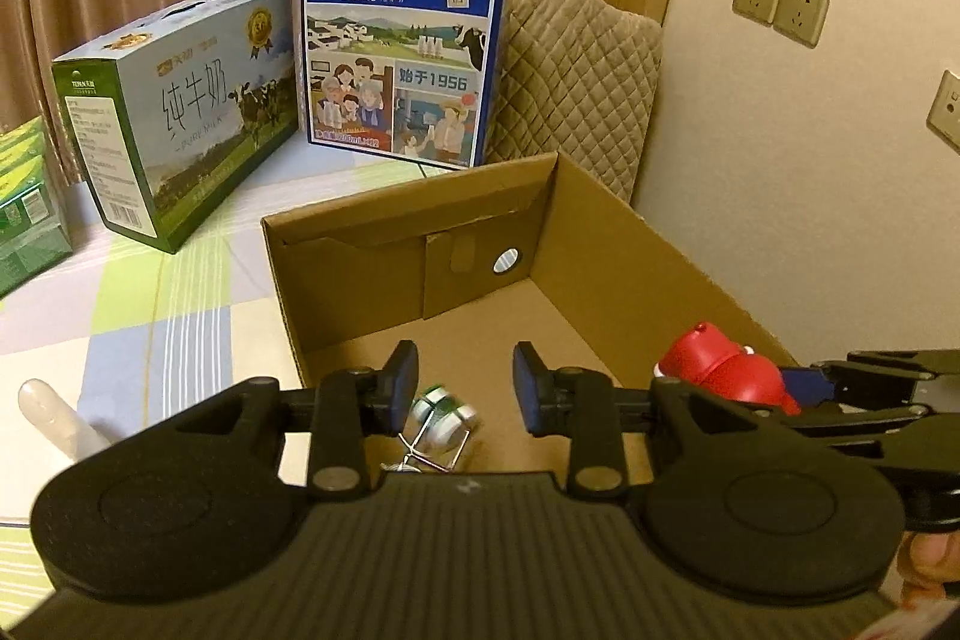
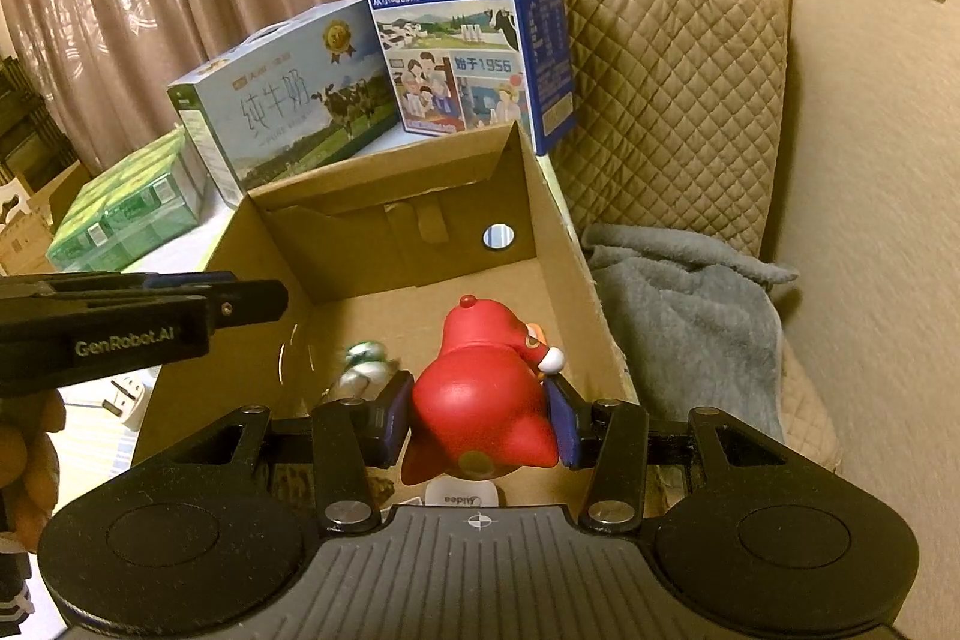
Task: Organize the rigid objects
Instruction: 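Open left tool dropping the wire holder while right tool releases the red toy into the box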
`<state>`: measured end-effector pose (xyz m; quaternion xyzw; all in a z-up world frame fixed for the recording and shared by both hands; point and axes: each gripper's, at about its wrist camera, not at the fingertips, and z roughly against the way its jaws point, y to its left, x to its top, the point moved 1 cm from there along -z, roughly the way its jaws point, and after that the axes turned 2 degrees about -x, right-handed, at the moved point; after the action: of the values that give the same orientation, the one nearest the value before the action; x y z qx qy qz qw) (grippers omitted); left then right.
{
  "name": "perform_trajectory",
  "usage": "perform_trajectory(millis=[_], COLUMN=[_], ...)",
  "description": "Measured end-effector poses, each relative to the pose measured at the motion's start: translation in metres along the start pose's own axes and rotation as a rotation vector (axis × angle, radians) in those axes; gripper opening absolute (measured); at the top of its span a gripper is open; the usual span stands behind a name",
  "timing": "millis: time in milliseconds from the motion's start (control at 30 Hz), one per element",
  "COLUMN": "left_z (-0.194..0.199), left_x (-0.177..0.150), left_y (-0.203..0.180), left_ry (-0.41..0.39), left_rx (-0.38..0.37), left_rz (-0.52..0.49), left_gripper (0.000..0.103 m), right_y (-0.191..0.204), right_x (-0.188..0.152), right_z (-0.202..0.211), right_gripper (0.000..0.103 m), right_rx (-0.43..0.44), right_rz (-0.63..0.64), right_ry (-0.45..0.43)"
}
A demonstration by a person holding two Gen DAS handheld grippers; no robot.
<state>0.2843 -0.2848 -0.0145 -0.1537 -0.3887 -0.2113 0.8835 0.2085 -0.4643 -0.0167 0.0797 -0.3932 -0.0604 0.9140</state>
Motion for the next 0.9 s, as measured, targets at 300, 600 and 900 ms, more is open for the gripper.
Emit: perform_trajectory(millis=[300,600,900], left_z=[0.01,0.013,0.014], left_x=[0.003,0.003,0.002], left_y=[0.001,0.001,0.001], left_ry=[-0.008,-0.01,-0.009], left_rx=[-0.004,0.001,0.001], left_rz=[-0.002,-0.006,-0.012], left_gripper=[0.029,0.029,0.029], right_y=[-0.001,0.0,0.002], right_x=[0.002,0.003,0.002], right_z=[0.003,0.004,-0.003], right_gripper=[0.044,0.044,0.044], right_rx=[-0.002,-0.006,-0.01], right_rz=[-0.009,-0.011,0.004], right_ry=[0.005,0.013,0.036])
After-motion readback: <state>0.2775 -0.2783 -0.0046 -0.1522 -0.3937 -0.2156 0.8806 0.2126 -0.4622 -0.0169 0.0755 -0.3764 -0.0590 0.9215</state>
